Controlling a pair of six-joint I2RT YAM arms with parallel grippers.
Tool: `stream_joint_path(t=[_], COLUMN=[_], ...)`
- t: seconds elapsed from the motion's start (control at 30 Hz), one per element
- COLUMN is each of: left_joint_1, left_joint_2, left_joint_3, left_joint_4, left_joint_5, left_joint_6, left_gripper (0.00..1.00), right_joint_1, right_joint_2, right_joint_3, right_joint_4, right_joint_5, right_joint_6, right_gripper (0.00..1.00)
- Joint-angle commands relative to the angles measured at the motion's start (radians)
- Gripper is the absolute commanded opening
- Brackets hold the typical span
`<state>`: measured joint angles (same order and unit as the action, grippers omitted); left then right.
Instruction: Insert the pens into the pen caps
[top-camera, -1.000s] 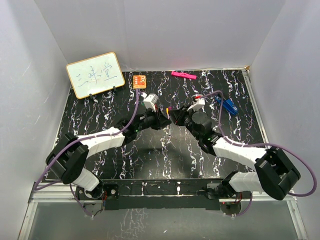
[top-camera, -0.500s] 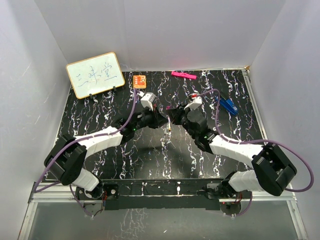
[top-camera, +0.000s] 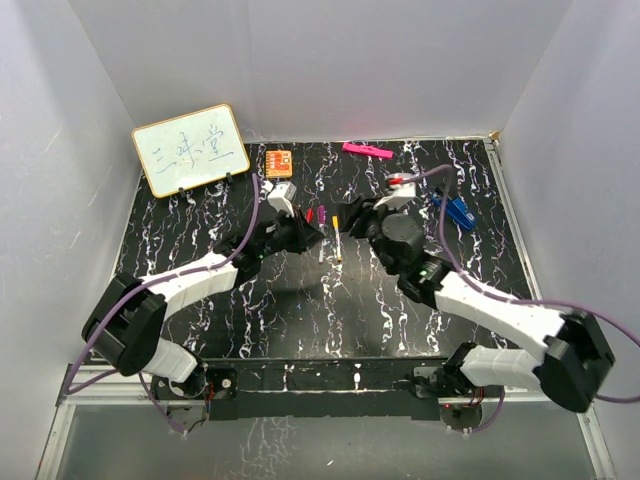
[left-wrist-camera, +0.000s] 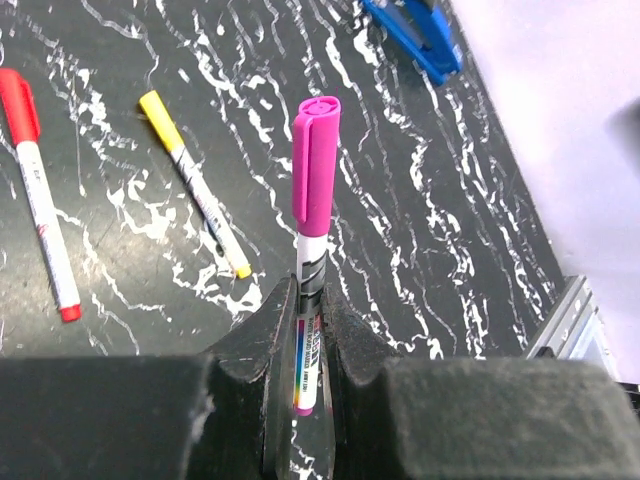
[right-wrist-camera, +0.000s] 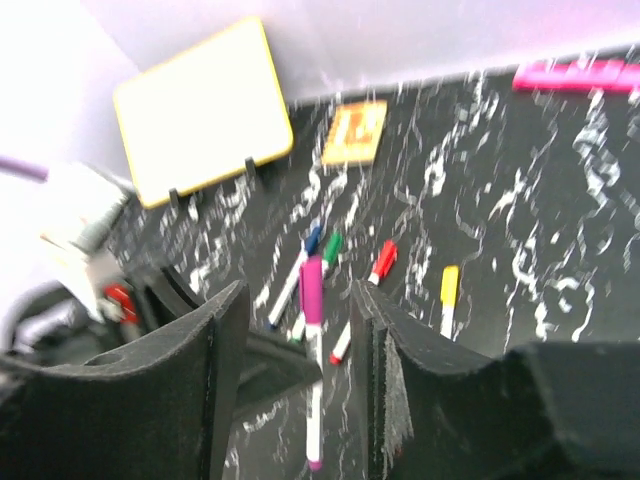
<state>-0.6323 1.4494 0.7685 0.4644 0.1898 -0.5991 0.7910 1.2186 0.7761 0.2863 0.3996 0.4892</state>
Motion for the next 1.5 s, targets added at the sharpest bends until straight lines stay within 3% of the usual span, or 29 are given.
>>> stream_joint_path(t=[0.0, 0.37, 0.9, 1.23, 1.37, 1.47], left_joint_1=[-0.001, 0.025, 0.065, 0.084, 0.085, 0.085], left_joint_2=[0.022, 0.33, 0.559, 0.624, 0.617, 0.598], left_joint_3=[0.032, 0.342, 0.546, 0.586, 0.588, 0.588], left_joint_4=[-0.13, -0.365, -0.489, -0.521, -0.527, -0.529], left_joint_5=[-0.031, -0.101, -0.16, -0.145, -0.141, -0.147], left_joint_6=[0.015, 0.068, 0.11, 0.079, 0.068, 0.065], left_gripper=[0.0, 0.0, 0.01, 0.2, 0.34, 0.38], right_joint_1=[0.0, 0.001, 0.0, 0.0, 0.001, 0.001], right_joint_2=[-0.168, -0.284, -0.292, -0.285, -0.285, -0.285], right_joint_3=[0.015, 0.011, -0.032, -0.044, -0.047, -0.052], right_joint_4=[0.084, -0.12, -0.131, -0.128, -0.125, -0.124], right_joint_5=[0.152, 0.235, 0.234, 0.229, 0.227, 0.225], right_joint_6=[-0.084, -0.094, -0.076, -0.069, -0.068, -0.063], right_gripper=[0.44, 0.46, 0.47, 0.47, 0.47, 0.47])
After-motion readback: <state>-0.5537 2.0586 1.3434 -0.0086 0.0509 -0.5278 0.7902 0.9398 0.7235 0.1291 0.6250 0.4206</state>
